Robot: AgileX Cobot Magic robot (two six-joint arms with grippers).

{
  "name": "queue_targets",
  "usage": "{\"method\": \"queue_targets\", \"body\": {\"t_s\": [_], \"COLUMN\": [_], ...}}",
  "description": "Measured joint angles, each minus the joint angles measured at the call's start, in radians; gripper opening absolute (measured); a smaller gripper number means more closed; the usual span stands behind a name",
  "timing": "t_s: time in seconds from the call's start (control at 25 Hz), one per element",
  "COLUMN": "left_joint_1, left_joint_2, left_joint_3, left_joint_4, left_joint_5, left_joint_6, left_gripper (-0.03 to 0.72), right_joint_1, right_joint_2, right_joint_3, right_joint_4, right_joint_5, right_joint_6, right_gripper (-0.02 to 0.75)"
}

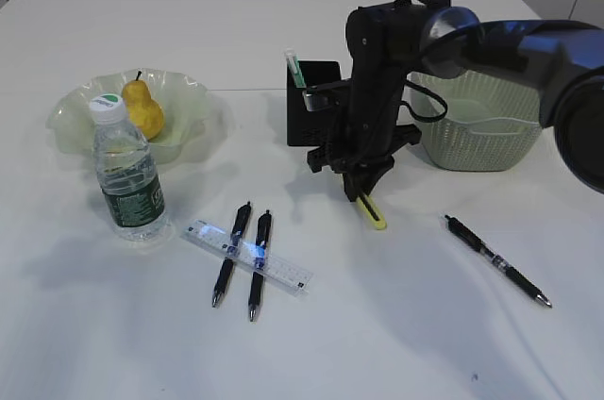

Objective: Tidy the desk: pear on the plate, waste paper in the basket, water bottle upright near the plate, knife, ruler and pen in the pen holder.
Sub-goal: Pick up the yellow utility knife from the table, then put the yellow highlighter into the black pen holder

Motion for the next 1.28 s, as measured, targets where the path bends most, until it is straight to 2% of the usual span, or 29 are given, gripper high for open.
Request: {"method": "queue_targets", "body": {"t_s": [0.44, 1.16, 1.28], "left_joint_1": [0.0, 0.0, 0.0], "left_joint_2": [0.0, 0.0, 0.0], "left_joint_3": [0.0, 0.0, 0.0], "left_joint_4": [0.0, 0.0, 0.0], "left_joint_5": [0.0, 0.018, 0.019], "left_joint_6": [0.0, 0.0, 0.0], "left_gripper": [0.467, 0.467, 0.466], "right_joint_1": [0.0, 0.0, 0.0], "right_joint_2": [-0.152, -0.672, -0.741], "right_joint_3": [0.046, 0.652, 0.755], "right_joint_4": [0.023, -0.025, -0.027], "right_joint_5": [0.0, 0.0, -0.04], "right_joint_6": [0.0, -0.053, -0.066], "right_gripper": [0.106, 0.106, 0.106]}}
